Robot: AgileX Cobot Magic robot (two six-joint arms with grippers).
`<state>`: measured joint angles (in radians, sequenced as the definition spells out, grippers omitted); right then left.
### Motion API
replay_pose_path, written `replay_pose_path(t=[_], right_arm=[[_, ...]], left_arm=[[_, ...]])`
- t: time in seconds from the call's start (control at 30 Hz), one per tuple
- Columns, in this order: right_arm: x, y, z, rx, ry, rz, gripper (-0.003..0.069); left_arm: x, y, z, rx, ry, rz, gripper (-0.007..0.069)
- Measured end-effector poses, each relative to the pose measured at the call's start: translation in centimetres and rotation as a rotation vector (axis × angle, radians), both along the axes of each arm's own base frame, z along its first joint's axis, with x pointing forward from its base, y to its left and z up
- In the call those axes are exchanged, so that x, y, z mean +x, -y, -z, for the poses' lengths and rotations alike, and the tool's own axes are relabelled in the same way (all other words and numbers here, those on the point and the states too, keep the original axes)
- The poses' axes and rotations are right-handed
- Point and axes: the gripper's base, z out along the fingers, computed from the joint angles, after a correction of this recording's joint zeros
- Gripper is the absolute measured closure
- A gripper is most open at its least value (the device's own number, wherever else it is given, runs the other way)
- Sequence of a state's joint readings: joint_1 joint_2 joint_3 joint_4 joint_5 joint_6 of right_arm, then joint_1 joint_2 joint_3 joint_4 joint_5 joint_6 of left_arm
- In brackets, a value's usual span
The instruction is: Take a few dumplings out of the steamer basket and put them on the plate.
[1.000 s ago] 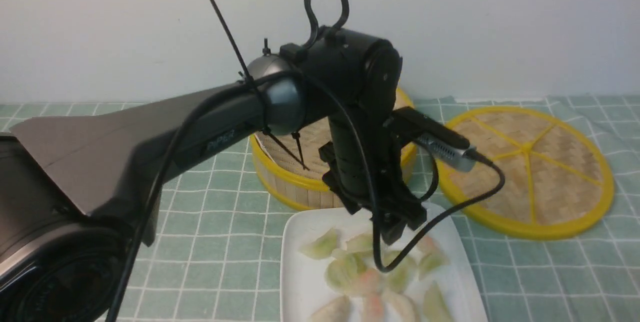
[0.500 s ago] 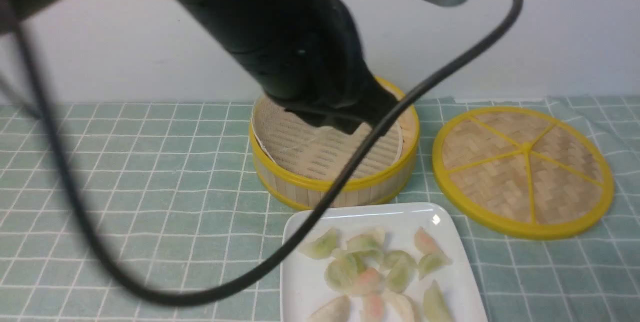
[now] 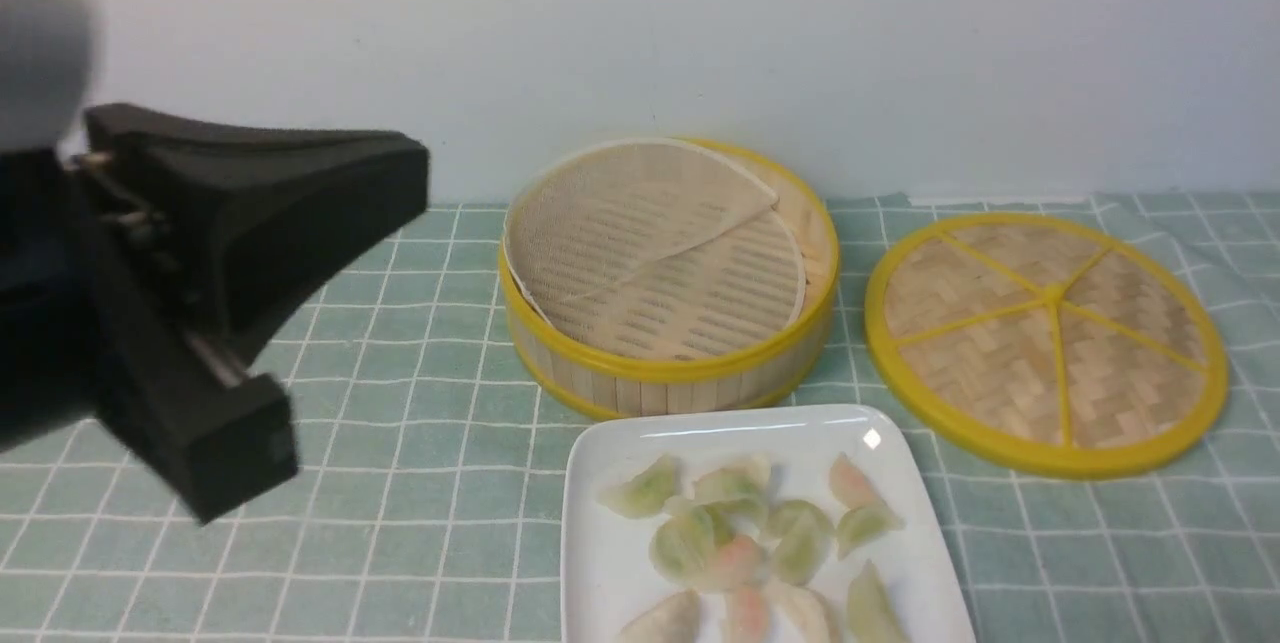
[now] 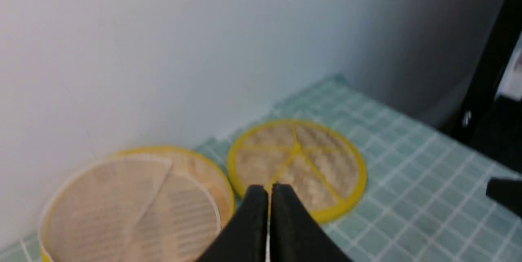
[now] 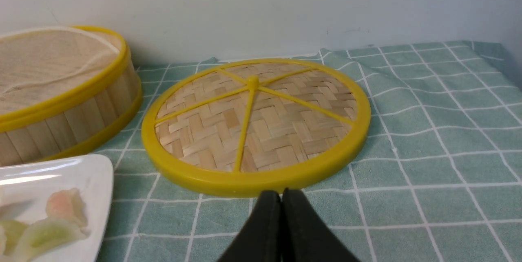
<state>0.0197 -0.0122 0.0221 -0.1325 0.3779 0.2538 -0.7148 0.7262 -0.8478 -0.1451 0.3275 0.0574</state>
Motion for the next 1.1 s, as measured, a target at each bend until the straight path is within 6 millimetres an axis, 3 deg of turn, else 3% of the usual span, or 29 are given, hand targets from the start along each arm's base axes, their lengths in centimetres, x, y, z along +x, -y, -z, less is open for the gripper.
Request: replay_pose_path(t=[0.3, 0.53, 0.67, 0.83, 0.87, 0.93, 1.0, 1.1], right_arm=[[0.0, 0.0, 0.0, 0.000, 0.000, 0.000, 0.0673], [0.0, 0.0, 0.0, 0.000, 0.000, 0.000, 0.0673], [0.0, 0.0, 0.0, 0.000, 0.000, 0.000, 0.0673], [0.0, 0.0, 0.0, 0.000, -0.001, 0.000, 0.0673], [0.0, 0.0, 0.0, 0.000, -0.001, 0.000, 0.0673], [0.0, 0.0, 0.0, -0.002, -0.002, 0.000, 0.0673], [0.0, 0.0, 0.0, -0.001, -0.002, 0.000, 0.0673], [0.0, 0.0, 0.0, -0.001, -0.002, 0.000, 0.0673]], left_arm=[[-5.3, -4.9, 1.9, -0.080, 0.240, -0.024, 0.0631], [-7.0, -6.5, 3.1, -0.044, 0.293, -0.034, 0.0631], [-7.1, -7.2, 7.0, 0.032, 0.278, -0.144, 0.0631], [-6.8, -8.3, 14.5, 0.071, 0.173, -0.405, 0.0631], [-6.9, -8.4, 14.5, 0.069, 0.174, -0.416, 0.0631], [-5.9, -8.7, 18.5, 0.120, 0.061, -0.524, 0.0631], [-5.5, -8.9, 21.2, 0.150, -0.026, -0.573, 0.0631], [-5.5, -9.0, 22.8, 0.178, -0.094, -0.588, 0.0631]])
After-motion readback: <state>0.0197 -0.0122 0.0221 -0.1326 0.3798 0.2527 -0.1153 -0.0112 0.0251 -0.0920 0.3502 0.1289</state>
